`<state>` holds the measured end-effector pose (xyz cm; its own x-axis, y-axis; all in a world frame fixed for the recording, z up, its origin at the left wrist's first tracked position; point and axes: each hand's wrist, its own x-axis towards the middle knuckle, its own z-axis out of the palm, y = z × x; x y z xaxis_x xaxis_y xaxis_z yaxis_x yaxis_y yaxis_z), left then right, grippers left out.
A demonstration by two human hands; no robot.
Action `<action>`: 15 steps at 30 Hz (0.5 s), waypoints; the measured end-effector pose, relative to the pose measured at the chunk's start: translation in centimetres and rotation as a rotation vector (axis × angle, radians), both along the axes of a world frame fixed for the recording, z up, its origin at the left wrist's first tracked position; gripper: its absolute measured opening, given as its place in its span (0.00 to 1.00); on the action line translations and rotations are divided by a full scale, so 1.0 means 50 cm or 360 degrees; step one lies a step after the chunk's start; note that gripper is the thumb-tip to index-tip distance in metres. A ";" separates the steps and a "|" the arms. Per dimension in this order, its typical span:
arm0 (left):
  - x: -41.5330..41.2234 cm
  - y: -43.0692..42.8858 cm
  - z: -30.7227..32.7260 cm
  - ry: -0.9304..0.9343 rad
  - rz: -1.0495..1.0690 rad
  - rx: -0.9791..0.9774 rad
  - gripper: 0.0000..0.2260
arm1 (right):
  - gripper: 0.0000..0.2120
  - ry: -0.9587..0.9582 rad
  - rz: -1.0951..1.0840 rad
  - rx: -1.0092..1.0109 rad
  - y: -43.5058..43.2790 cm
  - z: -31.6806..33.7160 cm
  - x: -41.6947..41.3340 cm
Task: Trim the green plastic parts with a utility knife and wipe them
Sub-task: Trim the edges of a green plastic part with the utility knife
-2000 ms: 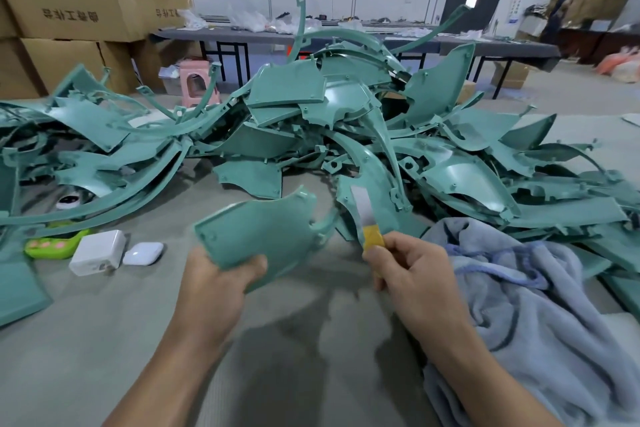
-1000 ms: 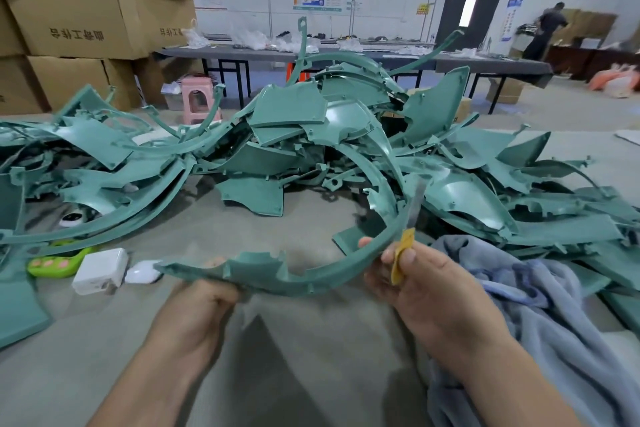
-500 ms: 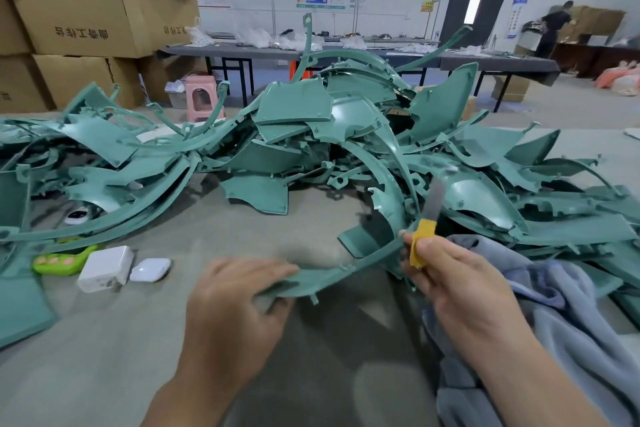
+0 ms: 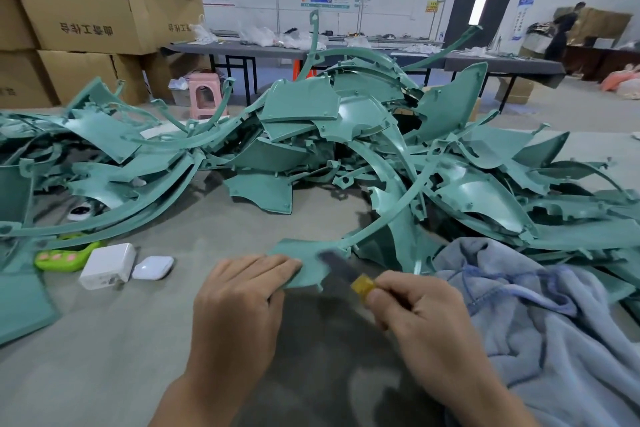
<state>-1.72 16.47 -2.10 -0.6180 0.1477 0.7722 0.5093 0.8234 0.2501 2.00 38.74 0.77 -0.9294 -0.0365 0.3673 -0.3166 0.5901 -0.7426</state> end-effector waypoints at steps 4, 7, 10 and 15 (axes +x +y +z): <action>0.001 0.001 -0.003 -0.0012 -0.0019 -0.0013 0.13 | 0.14 0.0144 -0.0048 -0.0131 0.011 0.004 0.001; 0.002 0.001 -0.003 0.0013 0.0000 -0.0044 0.12 | 0.15 0.0108 0.0034 -0.0110 0.012 0.002 0.004; 0.003 0.000 0.000 0.0063 0.0016 -0.0049 0.12 | 0.12 0.0226 -0.0102 -0.0115 0.019 0.007 0.001; 0.005 0.000 0.003 0.0137 0.0022 -0.0090 0.14 | 0.12 0.0143 0.0044 -0.0084 0.017 0.006 0.006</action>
<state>-1.49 16.47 -1.96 -0.5521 0.1845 0.8131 0.5156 0.8420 0.1590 2.30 39.58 1.07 -0.8917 -0.0398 0.4509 -0.3986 0.5411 -0.7405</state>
